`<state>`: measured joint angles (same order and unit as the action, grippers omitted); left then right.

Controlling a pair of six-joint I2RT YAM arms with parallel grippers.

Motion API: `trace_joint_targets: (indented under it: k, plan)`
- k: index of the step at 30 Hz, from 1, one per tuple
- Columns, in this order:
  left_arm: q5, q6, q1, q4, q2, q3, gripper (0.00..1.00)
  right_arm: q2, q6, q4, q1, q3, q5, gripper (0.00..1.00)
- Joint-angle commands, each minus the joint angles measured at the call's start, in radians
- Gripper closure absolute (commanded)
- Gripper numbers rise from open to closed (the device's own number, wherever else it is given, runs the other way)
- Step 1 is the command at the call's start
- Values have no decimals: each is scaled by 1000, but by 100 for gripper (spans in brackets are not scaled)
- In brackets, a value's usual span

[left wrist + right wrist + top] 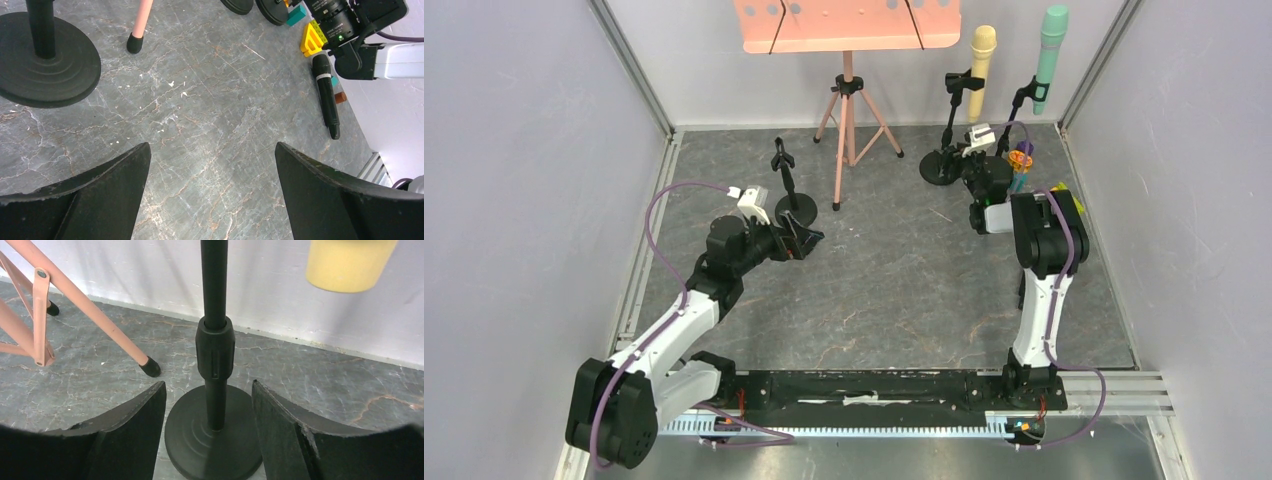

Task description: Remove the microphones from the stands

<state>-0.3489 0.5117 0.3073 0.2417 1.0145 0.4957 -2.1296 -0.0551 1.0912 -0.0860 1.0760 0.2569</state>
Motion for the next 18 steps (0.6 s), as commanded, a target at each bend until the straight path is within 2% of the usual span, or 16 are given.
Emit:
trace_joint_targets:
  k: [1,11,14,15,18]
  plan:
    - [-12,-16,1,46,6,10,0,-49,10,120,-12,69,15,32]
    - [-19,-17,1,53,24,15,0,-152,3,202,-16,134,1,42]
    - [-16,-18,0,51,10,8,0,-171,0,168,-18,176,-8,51]
    - [-15,-19,1,50,5,6,0,-176,-5,171,-18,182,-3,57]
    - [-12,-21,1,48,-4,2,0,-181,-10,165,-21,191,2,68]
